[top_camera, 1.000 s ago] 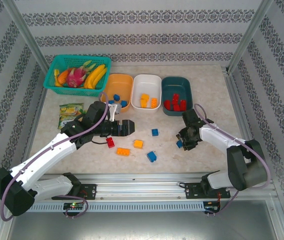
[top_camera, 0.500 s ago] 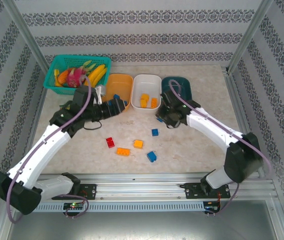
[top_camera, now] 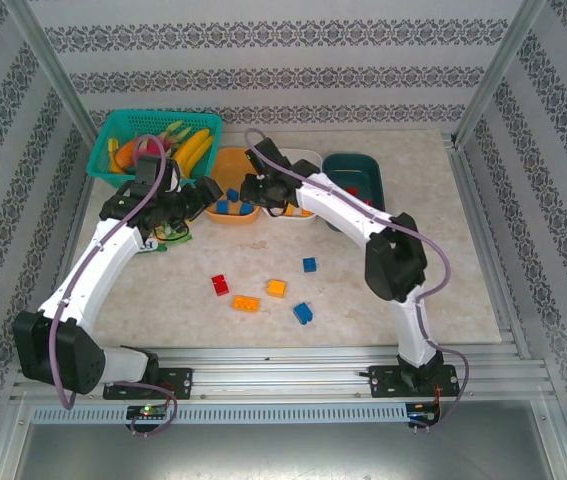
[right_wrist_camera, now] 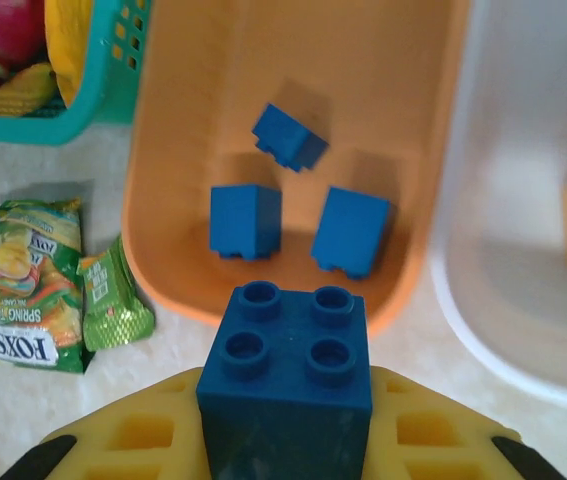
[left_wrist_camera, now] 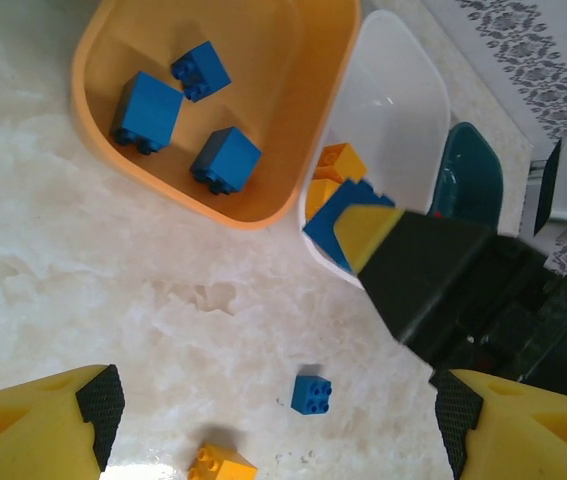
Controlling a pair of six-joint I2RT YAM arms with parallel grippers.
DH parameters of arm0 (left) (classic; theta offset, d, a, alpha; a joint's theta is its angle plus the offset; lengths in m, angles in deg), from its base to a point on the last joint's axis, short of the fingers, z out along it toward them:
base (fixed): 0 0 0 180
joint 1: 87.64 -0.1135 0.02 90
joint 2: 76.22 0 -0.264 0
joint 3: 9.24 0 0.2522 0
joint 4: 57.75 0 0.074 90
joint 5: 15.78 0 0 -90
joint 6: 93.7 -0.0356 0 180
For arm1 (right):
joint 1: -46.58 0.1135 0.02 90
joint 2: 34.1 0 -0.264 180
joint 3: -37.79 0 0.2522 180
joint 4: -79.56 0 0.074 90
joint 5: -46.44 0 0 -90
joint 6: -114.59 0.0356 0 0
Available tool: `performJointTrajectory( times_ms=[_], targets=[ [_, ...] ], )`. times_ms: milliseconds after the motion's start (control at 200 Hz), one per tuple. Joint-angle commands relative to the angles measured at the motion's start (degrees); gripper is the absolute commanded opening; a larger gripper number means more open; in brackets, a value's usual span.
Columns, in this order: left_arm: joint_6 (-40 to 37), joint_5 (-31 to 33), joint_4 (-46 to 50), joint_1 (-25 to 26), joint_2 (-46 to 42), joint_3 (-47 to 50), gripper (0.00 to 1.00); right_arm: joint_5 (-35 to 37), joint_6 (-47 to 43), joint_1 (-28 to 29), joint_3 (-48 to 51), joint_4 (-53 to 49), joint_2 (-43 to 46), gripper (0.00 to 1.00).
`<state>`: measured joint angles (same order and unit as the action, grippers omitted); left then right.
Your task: Sort the legos into containers by color
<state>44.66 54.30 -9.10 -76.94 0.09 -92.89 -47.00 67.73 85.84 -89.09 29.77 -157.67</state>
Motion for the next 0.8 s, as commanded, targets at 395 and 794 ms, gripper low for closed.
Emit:
performJointTrajectory(
  times_ms=[395, 794],
  targets=[
    [-1.29, -1.46, -2.64, -1.52, -1.51, 1.46, 0.83, 8.06, -8.65, -0.22, -30.09, -10.33, -22.11, 0.25],
    [-2.17, -1.78, -2.2, -1.47, -3.0, 2.71, 0.83, 11.32, -10.97, -0.01, -40.67, -11.33, -30.31, 0.38]
  ],
)
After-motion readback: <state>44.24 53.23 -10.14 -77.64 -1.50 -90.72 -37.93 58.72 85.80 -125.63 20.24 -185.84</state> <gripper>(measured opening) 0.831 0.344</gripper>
